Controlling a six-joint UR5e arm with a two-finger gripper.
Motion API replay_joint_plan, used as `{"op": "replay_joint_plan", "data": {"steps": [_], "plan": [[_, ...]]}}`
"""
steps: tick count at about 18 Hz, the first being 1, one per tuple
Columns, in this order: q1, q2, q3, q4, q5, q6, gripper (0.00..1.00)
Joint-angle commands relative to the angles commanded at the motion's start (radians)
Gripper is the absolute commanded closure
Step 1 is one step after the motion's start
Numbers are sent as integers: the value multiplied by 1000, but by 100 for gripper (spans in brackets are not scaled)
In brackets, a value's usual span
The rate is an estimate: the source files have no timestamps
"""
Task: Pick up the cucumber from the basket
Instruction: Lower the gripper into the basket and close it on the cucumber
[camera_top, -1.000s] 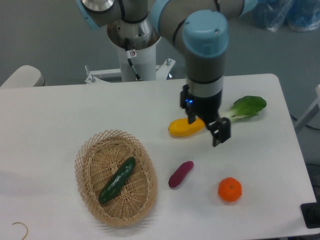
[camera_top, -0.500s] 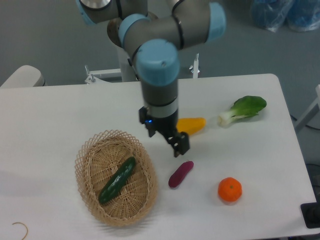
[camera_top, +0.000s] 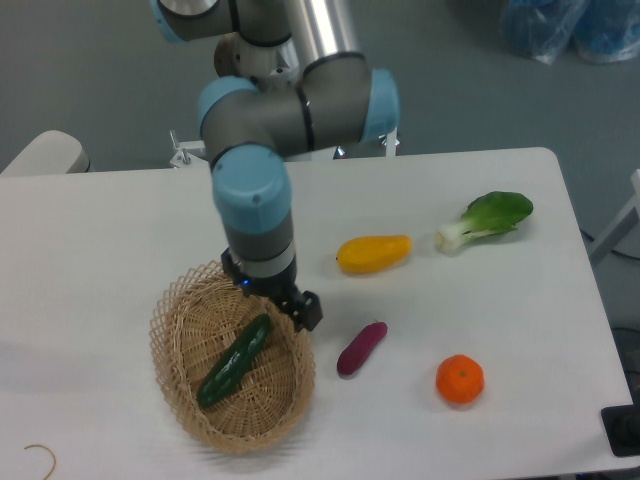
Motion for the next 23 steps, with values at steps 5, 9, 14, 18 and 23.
{"op": "replay_joint_plan", "data": {"steps": [5,9,14,18,23], "plan": [[-28,-48,-55,184,3,-17,0],[-41,-80,-49,203,-2,-141,0],[-57,-97,-57,220,1,-205,0],[-68,-118,-55,255,3,-210,0],[-69,-126,-52,258,3,-206,11]]}}
